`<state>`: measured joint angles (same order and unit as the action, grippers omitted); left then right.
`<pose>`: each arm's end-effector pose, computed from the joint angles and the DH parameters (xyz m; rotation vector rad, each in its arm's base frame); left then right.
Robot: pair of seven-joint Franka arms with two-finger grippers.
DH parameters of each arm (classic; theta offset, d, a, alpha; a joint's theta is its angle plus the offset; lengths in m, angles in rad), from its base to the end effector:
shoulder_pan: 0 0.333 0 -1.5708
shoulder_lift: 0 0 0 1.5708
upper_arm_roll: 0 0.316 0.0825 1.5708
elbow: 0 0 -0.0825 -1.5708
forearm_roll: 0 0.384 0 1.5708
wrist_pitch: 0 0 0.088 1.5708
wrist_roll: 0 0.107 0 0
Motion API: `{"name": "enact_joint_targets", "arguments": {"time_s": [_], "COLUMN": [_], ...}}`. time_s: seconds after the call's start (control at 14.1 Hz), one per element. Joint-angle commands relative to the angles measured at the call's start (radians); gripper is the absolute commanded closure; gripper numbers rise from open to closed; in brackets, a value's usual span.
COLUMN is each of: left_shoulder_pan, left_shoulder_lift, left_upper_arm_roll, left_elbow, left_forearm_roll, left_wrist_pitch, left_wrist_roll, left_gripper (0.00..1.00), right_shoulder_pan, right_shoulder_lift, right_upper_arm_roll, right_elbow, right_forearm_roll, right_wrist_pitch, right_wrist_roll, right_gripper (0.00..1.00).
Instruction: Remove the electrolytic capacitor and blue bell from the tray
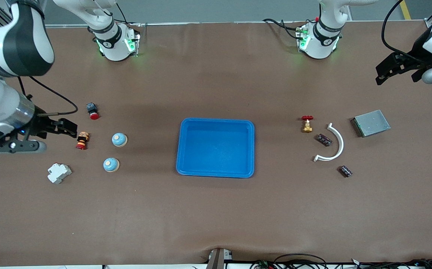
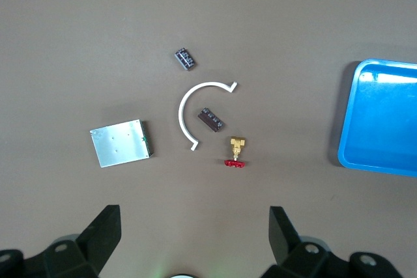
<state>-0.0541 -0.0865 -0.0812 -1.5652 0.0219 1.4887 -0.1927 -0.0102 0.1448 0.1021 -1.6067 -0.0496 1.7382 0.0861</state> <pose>0.5141 -0.0697 0.6662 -3.1133 -0.0928 -0.0223 0.6044 0.0475 0.5382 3.1064 0.0208 -0.0146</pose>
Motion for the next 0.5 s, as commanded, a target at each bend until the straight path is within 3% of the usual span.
{"name": "enact_joint_targets", "arguments": {"time_s": [0.0, 0.42], "left_shoulder_pan": [-0.001, 0.000], "left_shoulder_lift": [-0.018, -0.022], "left_upper_arm_roll": [-0.005, -0.005], "left_elbow": [-0.012, -0.012], "left_forearm_roll": [0.018, 0.018], "left_wrist_pitch": [0.002, -0.004], "left_wrist_roll": [0.013, 0.013], "left_gripper": [0.00, 0.00], "right_shoulder_pan": [-0.002, -0.047], "right_shoulder_lift": [-0.100, -0.174], "right_upper_arm_roll": [-0.022, -0.027], "right_elbow": [-0.091, -0.128], "right_forearm_roll": [0.020, 0.054], "right_wrist_pitch": [0.012, -0.006], "right_wrist_roll": [-0.003, -0.014], "right_gripper": [0.00, 0.00]}}
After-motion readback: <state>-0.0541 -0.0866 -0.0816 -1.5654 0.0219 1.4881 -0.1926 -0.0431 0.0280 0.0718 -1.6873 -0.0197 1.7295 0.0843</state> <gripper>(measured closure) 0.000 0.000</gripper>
